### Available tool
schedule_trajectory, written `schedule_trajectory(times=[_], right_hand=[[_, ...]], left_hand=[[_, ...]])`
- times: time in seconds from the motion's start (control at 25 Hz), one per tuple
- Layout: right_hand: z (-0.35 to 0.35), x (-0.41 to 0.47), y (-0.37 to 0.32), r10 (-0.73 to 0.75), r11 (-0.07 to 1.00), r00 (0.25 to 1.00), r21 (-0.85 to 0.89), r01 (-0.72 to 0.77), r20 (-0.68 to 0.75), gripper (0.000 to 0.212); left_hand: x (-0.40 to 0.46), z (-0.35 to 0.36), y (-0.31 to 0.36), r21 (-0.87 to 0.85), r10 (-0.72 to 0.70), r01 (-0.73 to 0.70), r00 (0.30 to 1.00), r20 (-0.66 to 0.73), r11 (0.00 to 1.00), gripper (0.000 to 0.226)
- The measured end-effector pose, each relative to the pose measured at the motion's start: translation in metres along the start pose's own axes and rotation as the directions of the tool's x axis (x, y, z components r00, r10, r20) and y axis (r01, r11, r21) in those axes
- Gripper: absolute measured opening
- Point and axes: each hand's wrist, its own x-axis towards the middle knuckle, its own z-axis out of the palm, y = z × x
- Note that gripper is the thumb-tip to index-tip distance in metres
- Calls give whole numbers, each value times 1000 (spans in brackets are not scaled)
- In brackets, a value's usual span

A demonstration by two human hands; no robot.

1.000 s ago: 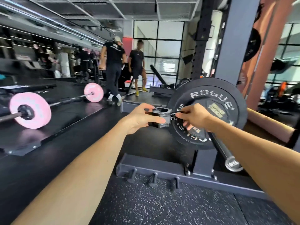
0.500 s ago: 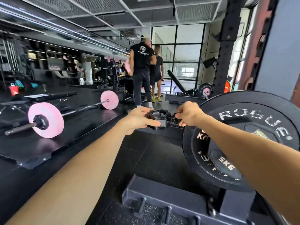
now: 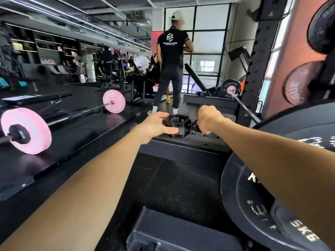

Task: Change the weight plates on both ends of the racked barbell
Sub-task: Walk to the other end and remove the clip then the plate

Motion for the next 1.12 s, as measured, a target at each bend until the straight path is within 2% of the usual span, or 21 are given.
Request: schedule_trajectory(times=[0.28, 0.56, 0.72, 0.84, 0.96, 1.12], right_hand=[[43, 39, 0, 67, 993, 992, -99, -57, 103, 31], [67, 53, 5, 133, 991, 989, -8, -133, 64, 30], [71, 42, 2, 127, 989, 991, 67, -129, 38, 8], [66, 23, 2, 100, 992, 995, 69, -101, 11, 41], [55, 1, 1, 8, 997, 1000, 76, -9, 9, 49], [37, -49, 4, -87, 992, 996, 96, 85, 17, 55]], left_hand=[[54, 16, -43, 60, -58, 55, 997, 44, 997, 86], [68, 19, -60, 117, -72, 65, 996, 50, 991, 97], [53, 25, -61, 138, -57, 56, 998, 4, 989, 124], [33, 27, -65, 112, -24, 33, 996, -81, 993, 126], [8, 23, -63, 122, 8, 11, 987, -158, 992, 114], [-43, 30, -42, 235, 53, -19, 989, -139, 972, 95]])
